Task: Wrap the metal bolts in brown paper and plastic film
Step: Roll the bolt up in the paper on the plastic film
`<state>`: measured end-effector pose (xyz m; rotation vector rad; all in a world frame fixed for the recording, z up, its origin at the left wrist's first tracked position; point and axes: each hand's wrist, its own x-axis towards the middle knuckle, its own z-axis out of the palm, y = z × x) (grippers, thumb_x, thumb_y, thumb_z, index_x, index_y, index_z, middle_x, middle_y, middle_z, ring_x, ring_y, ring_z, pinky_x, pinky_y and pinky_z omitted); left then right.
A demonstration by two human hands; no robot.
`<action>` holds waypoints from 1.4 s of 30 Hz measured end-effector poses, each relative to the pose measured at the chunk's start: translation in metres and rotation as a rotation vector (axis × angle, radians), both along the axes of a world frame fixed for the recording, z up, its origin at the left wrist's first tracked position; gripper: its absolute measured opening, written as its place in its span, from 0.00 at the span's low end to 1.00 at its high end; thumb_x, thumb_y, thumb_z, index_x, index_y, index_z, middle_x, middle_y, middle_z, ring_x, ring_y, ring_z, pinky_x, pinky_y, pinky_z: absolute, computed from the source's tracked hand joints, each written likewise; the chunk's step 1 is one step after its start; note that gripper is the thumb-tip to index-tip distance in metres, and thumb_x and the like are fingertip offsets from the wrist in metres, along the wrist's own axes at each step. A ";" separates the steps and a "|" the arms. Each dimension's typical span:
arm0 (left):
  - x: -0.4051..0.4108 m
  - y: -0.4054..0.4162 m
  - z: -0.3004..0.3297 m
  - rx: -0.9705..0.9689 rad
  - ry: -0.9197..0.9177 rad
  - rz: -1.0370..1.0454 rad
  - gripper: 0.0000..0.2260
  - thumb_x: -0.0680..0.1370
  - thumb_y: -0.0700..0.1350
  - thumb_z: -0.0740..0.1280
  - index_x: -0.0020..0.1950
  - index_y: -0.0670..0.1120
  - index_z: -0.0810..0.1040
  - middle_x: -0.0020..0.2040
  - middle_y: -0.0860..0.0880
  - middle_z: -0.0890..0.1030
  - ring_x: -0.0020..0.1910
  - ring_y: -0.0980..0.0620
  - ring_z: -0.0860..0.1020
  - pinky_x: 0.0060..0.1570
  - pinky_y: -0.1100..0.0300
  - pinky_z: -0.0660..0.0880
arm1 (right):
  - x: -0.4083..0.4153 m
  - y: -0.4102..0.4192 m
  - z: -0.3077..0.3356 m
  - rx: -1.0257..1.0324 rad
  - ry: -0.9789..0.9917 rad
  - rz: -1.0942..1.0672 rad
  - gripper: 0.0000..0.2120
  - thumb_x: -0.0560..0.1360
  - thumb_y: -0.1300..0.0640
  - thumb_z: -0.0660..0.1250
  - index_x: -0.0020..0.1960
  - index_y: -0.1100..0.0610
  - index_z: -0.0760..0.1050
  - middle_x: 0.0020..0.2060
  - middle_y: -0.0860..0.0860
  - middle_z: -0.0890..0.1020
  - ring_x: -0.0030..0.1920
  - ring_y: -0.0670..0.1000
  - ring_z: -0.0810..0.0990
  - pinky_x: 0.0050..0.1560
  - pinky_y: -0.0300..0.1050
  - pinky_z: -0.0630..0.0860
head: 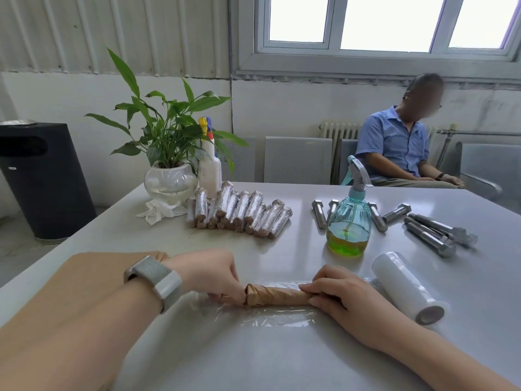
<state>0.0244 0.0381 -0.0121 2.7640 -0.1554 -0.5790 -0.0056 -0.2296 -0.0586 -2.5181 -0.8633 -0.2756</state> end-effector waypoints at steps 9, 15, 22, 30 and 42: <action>0.011 -0.012 0.021 0.184 0.145 -0.042 0.14 0.70 0.58 0.73 0.43 0.47 0.85 0.34 0.52 0.82 0.29 0.54 0.71 0.25 0.65 0.59 | -0.001 0.000 0.000 0.006 0.003 0.001 0.10 0.78 0.56 0.69 0.58 0.52 0.82 0.49 0.45 0.78 0.51 0.44 0.76 0.54 0.26 0.65; 0.010 -0.014 0.018 -0.012 0.181 0.010 0.05 0.70 0.47 0.74 0.38 0.47 0.84 0.44 0.46 0.86 0.35 0.54 0.79 0.27 0.67 0.64 | 0.000 -0.001 0.000 0.008 0.001 0.004 0.10 0.78 0.56 0.69 0.58 0.51 0.82 0.49 0.45 0.78 0.52 0.44 0.76 0.54 0.26 0.64; -0.001 -0.004 0.017 -0.347 0.194 0.143 0.03 0.71 0.39 0.73 0.42 0.40 0.85 0.41 0.41 0.86 0.37 0.51 0.84 0.31 0.65 0.77 | 0.000 -0.001 -0.001 -0.001 0.007 0.003 0.10 0.79 0.55 0.67 0.59 0.50 0.81 0.48 0.42 0.76 0.53 0.43 0.75 0.55 0.26 0.64; -0.030 0.008 0.014 -0.759 0.247 0.308 0.09 0.80 0.33 0.60 0.54 0.33 0.79 0.48 0.35 0.84 0.45 0.43 0.84 0.46 0.55 0.81 | 0.000 0.000 0.001 -0.015 0.024 0.002 0.11 0.79 0.55 0.66 0.60 0.50 0.81 0.49 0.44 0.76 0.55 0.45 0.75 0.57 0.29 0.65; -0.077 -0.018 -0.033 -1.267 -0.068 0.682 0.09 0.79 0.30 0.63 0.55 0.38 0.80 0.49 0.40 0.85 0.43 0.51 0.84 0.42 0.61 0.82 | -0.001 0.002 0.000 0.041 0.027 0.009 0.10 0.78 0.57 0.69 0.58 0.52 0.82 0.47 0.42 0.75 0.47 0.36 0.72 0.52 0.24 0.63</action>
